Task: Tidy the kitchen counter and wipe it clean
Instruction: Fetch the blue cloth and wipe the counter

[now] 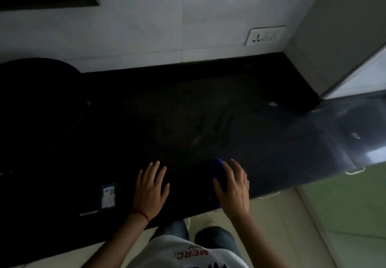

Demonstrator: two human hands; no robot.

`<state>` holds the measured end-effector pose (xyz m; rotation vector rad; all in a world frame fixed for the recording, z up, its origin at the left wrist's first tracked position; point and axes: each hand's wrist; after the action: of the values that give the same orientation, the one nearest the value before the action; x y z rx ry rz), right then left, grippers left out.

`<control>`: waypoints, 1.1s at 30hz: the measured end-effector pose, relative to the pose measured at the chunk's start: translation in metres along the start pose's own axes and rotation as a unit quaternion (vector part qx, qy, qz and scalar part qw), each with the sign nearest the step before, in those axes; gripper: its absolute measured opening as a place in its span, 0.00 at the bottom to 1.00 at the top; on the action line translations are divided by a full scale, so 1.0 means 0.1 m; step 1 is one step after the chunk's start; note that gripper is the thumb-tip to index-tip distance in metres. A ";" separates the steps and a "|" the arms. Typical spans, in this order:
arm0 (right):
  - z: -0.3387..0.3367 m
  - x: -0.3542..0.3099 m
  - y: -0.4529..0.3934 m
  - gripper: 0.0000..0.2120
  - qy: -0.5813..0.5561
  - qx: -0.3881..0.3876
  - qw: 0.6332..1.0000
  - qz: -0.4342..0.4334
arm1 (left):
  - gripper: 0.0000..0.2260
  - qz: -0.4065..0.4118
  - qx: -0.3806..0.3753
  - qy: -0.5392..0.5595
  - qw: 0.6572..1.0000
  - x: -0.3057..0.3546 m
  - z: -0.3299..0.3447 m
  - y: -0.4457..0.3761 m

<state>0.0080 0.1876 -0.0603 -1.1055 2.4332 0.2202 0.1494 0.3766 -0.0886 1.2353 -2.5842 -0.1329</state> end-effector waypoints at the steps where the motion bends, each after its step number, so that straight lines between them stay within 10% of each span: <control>1: 0.04 0.01 0.01 0.26 0.025 -0.015 0.999 -0.040 | 0.28 -0.003 0.000 0.001 1.000 0.00 0.01 0.01; 15: 0.41 -0.38 -1.04 0.23 -0.010 -0.090 0.983 -0.162 | 0.25 -0.021 0.011 -0.009 1.000 0.01 0.04 -0.01; 20: 0.35 -0.06 -1.03 0.21 0.043 -0.139 0.907 -0.395 | 0.24 -0.020 0.014 -0.018 1.000 0.01 0.04 -0.01; 25: 0.31 -0.23 -1.30 0.25 0.004 -0.088 0.982 -0.164 | 0.24 -0.017 0.010 -0.013 1.000 0.01 0.05 0.00; 33: 0.10 0.17 -1.01 0.25 0.070 -0.097 0.960 -0.255 | 0.24 -0.004 0.009 0.006 1.000 0.04 0.02 -0.05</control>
<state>0.0774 0.1126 -0.0731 -1.8442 2.1786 0.2197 0.1497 0.3702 -0.0904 1.2499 -2.5763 -0.1041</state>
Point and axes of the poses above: each hand's wrist, its own y-axis away from the middle knuckle, its own z-axis out of the palm, x = y × z, and after that the axes turned 3 degrees about -y, right-handed
